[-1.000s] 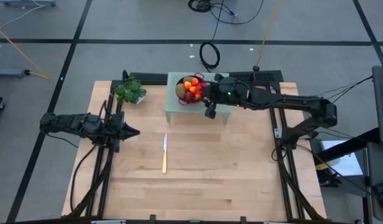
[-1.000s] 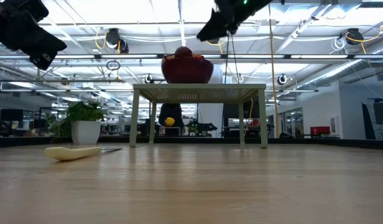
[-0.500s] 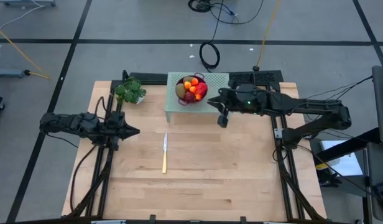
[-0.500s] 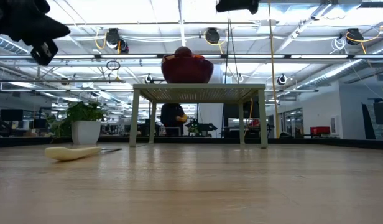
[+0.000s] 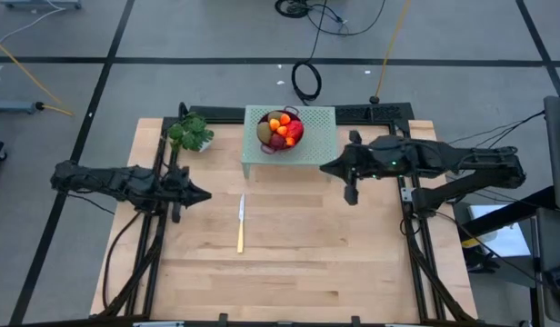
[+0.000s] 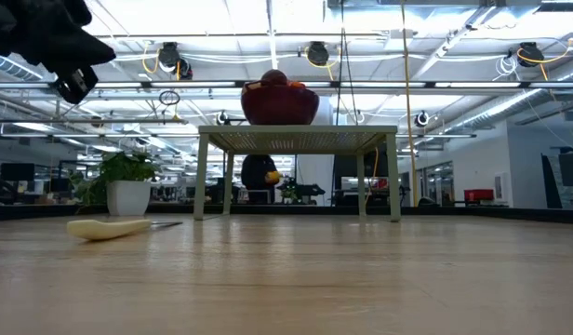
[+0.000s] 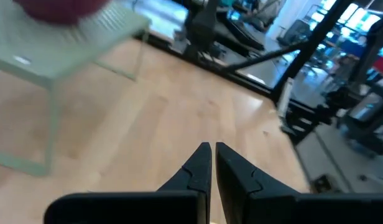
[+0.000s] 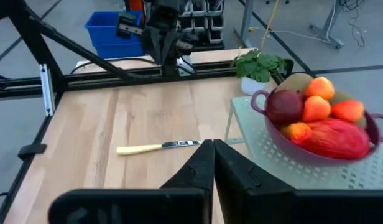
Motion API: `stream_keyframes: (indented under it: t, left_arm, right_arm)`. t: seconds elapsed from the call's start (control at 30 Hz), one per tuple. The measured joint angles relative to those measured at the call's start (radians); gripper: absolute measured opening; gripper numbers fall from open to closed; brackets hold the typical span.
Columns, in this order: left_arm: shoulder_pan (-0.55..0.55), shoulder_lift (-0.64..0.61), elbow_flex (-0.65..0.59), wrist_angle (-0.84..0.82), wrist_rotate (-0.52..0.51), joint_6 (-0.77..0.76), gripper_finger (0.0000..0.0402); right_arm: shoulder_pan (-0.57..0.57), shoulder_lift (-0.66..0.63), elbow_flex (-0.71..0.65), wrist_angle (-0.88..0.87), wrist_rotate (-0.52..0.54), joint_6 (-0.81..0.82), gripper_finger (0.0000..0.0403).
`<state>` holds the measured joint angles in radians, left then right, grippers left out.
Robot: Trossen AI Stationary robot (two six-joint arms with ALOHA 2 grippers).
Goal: Pick & Place Fruit
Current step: Put the yellow table knife on the shelf
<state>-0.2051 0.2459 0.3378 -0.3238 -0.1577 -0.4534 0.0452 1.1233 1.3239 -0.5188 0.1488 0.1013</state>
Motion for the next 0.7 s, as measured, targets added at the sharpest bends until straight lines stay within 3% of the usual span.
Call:
stream_keyframes:
  t: [0.13, 0.3, 0.53, 0.7]
  left_arm:
    - [-0.019, 0.104, 0.0, 0.081, 0.061, -0.081, 0.0013]
    - [-0.09, 0.235, 0.027, 0.171, 0.044, -0.106, 0.0006]
    - [-0.213, 0.406, 0.152, 0.173, -0.173, -0.109, 0.0003]
    - [-0.291, 0.535, 0.268, 0.172, -0.276, -0.109, 0.0002]
  right_arm:
    - [0.023, -0.039, 0.0, -0.022, 0.006, -0.005, 0.0001]
    - [0.042, -0.082, -0.009, -0.053, 0.004, -0.013, 0.0001]
    - [0.048, -0.226, -0.245, 0.083, -0.027, -0.004, 0.0001]
    - [0.049, -0.382, -0.41, 0.155, -0.08, 0.041, 0.0001]
